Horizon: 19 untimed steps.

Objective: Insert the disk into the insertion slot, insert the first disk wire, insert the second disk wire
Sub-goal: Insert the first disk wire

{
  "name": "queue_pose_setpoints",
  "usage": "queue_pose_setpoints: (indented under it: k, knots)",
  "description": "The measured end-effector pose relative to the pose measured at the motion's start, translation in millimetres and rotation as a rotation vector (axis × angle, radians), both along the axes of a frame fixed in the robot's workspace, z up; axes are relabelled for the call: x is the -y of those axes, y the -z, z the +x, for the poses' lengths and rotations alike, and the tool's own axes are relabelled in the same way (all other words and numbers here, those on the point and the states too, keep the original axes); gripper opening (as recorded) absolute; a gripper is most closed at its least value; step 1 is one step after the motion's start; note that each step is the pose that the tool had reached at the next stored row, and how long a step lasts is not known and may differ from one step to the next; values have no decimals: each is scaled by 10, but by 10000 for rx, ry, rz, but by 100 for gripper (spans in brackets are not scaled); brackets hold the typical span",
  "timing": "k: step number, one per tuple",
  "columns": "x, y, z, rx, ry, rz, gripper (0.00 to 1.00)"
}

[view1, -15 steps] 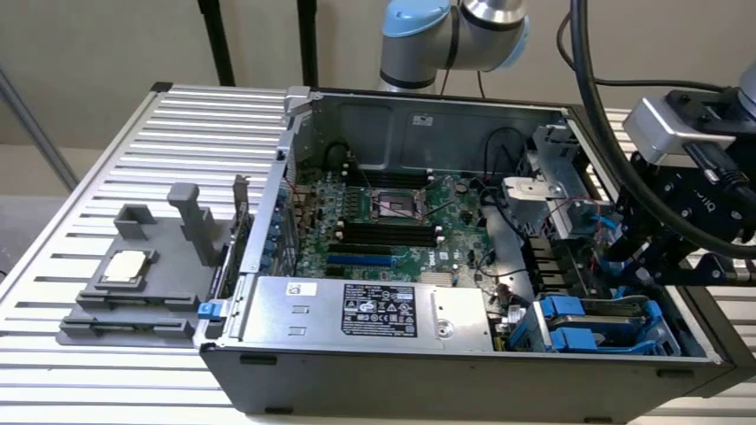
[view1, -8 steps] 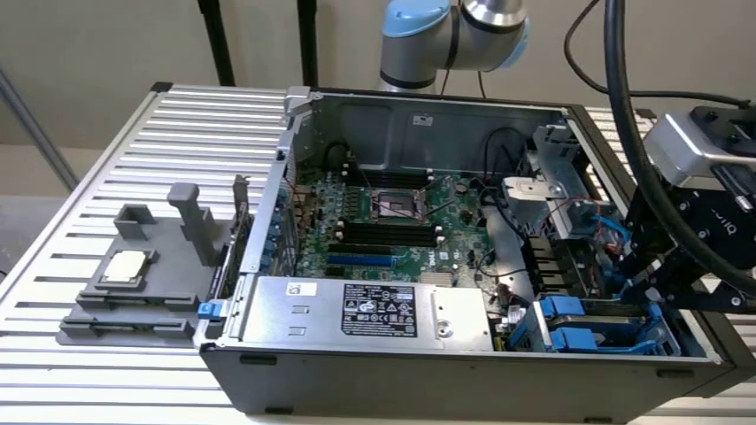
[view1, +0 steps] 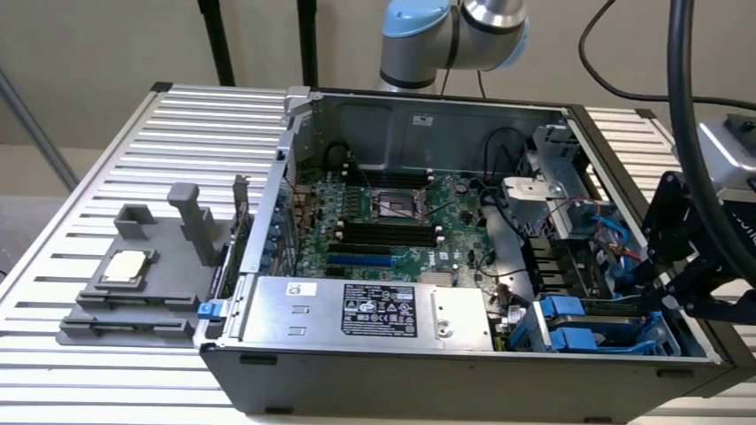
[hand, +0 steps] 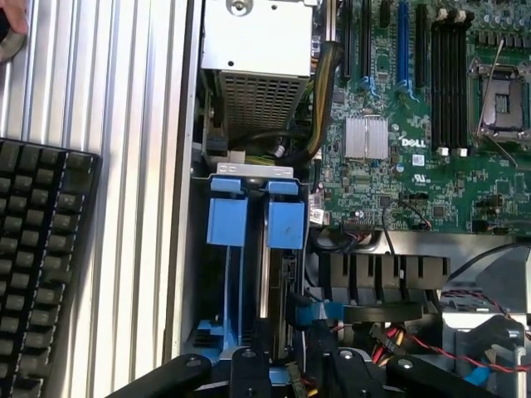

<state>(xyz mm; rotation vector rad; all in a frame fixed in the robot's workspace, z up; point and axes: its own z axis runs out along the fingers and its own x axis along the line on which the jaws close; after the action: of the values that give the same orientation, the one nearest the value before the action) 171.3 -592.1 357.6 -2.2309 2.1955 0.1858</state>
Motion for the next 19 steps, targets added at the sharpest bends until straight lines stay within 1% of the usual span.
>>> queue_pose_setpoints:
  k: [2,4,10,12,16,19]
  knots:
    - [11,14,18,-24,-5,35,33]
    - [17,27,33,-35,-20,83,33]
    - [28,69,75,-42,-93,230,33]
    - [29,81,85,-43,-133,288,33]
    - [30,101,100,-43,-246,458,33]
    - [30,113,109,-43,-346,611,33]
